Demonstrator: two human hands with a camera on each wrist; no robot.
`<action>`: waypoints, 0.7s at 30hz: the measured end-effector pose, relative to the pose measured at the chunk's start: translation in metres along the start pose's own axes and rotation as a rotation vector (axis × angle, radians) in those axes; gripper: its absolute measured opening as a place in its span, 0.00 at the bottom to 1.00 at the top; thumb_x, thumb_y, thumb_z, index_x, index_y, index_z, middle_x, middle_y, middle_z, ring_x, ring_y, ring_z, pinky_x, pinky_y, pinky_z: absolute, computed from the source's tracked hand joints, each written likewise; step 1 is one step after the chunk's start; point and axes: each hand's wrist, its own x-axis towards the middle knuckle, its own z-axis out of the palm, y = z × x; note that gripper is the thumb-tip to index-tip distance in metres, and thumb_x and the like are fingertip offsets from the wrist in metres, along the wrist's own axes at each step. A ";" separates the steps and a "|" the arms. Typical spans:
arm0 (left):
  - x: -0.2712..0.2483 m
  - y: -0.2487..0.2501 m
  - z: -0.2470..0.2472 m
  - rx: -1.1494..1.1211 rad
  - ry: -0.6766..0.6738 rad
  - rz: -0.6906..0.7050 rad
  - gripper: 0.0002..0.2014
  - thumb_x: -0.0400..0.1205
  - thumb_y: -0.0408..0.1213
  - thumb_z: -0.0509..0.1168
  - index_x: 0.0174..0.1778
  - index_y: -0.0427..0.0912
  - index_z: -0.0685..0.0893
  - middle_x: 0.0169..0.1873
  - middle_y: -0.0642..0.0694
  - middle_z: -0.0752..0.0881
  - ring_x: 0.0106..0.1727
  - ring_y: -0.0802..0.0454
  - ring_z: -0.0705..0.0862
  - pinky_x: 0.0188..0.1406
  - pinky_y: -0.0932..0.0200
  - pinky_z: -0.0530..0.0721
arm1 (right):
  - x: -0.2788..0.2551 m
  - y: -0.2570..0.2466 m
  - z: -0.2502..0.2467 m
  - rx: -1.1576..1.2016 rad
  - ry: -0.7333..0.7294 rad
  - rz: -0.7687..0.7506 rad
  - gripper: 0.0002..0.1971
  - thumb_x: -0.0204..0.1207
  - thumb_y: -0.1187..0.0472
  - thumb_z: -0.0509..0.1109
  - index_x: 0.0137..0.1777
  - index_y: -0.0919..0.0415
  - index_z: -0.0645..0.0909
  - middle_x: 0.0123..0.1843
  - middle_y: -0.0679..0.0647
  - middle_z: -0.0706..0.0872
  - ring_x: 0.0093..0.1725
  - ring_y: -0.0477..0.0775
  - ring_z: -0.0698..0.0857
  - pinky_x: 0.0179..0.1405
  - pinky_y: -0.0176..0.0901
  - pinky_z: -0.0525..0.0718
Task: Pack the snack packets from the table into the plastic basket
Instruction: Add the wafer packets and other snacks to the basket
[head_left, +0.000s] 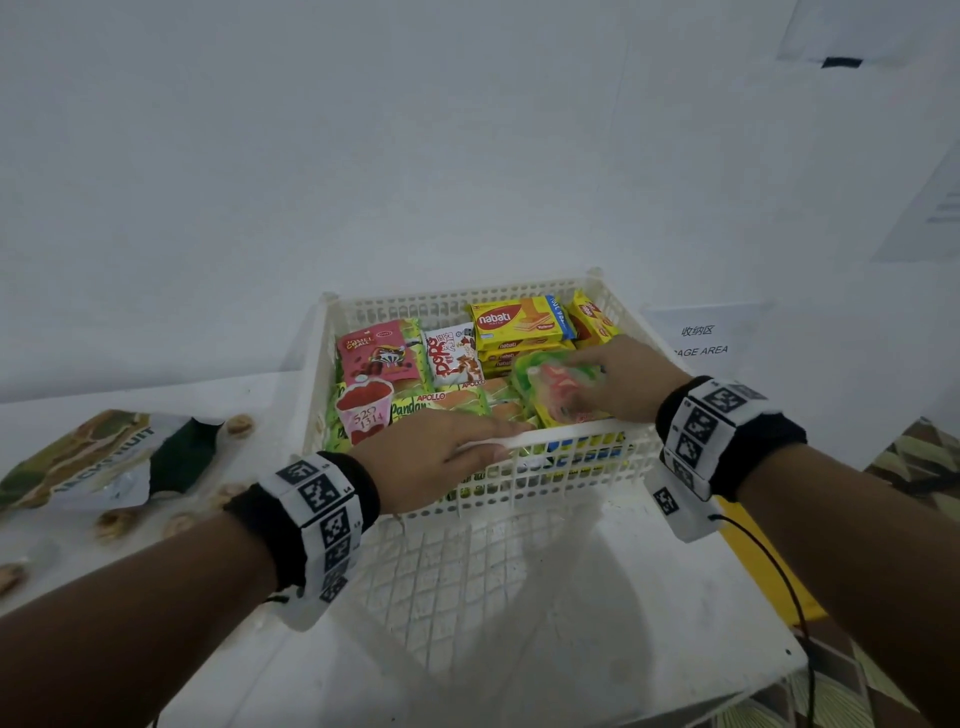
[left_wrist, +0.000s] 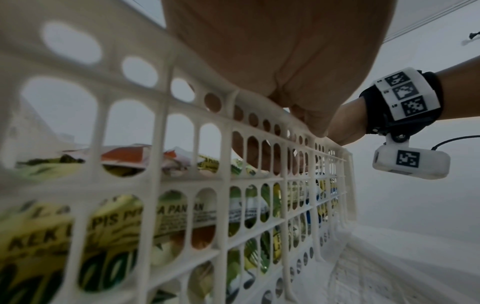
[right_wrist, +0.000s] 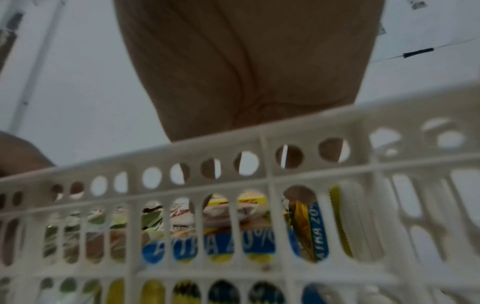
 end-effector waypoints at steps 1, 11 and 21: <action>0.000 0.000 0.000 -0.003 0.001 0.002 0.21 0.91 0.59 0.54 0.80 0.67 0.73 0.75 0.63 0.80 0.64 0.54 0.86 0.68 0.46 0.83 | -0.001 -0.001 0.003 -0.009 -0.021 -0.019 0.26 0.80 0.47 0.75 0.78 0.42 0.79 0.48 0.45 0.84 0.37 0.40 0.78 0.35 0.27 0.72; -0.001 0.002 0.000 0.016 0.002 -0.009 0.21 0.90 0.59 0.53 0.80 0.68 0.72 0.75 0.63 0.80 0.67 0.56 0.83 0.71 0.52 0.80 | -0.002 -0.002 0.009 -0.002 -0.067 0.047 0.22 0.81 0.46 0.75 0.74 0.45 0.83 0.71 0.47 0.84 0.60 0.49 0.82 0.53 0.37 0.72; 0.000 -0.001 0.002 0.009 0.036 0.001 0.21 0.90 0.59 0.54 0.79 0.68 0.73 0.75 0.66 0.79 0.69 0.60 0.82 0.72 0.56 0.79 | -0.005 0.001 0.011 0.053 -0.031 0.028 0.22 0.80 0.46 0.75 0.73 0.47 0.83 0.55 0.45 0.87 0.46 0.41 0.80 0.38 0.29 0.71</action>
